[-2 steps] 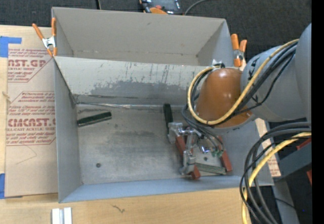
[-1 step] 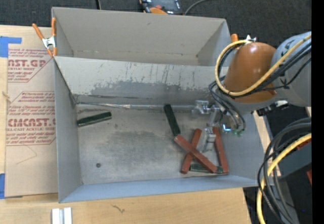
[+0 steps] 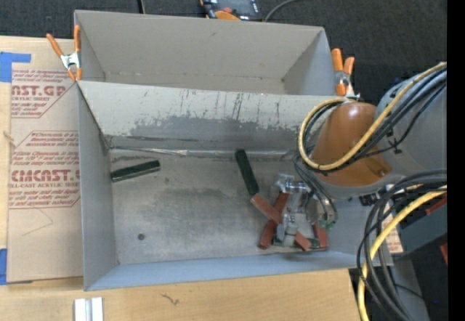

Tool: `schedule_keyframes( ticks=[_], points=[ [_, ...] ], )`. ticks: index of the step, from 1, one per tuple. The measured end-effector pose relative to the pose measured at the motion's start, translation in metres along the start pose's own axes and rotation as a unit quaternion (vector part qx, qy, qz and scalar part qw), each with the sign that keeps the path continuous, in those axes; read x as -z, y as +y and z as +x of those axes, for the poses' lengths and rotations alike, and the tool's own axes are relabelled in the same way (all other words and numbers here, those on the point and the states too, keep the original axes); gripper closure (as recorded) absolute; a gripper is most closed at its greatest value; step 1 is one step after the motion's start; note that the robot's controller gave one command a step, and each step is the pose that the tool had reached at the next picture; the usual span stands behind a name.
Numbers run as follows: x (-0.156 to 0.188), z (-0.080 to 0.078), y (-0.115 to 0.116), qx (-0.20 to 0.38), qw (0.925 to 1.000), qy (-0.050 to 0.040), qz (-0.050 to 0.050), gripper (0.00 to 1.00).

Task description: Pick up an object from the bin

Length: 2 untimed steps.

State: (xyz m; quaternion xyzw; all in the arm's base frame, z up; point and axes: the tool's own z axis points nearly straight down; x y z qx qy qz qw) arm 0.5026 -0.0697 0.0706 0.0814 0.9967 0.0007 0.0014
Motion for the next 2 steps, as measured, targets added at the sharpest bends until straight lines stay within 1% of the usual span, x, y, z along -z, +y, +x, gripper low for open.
schedule_keyframes(
  ticks=[1, 2],
  points=[
    [0.001, -0.001, 0.000, 0.000, 1.0000, -0.0011, 0.000, 1.00],
    [0.137, 0.009, 0.008, 0.022, 0.9997, -0.0030, 0.001, 1.00]
  ],
)
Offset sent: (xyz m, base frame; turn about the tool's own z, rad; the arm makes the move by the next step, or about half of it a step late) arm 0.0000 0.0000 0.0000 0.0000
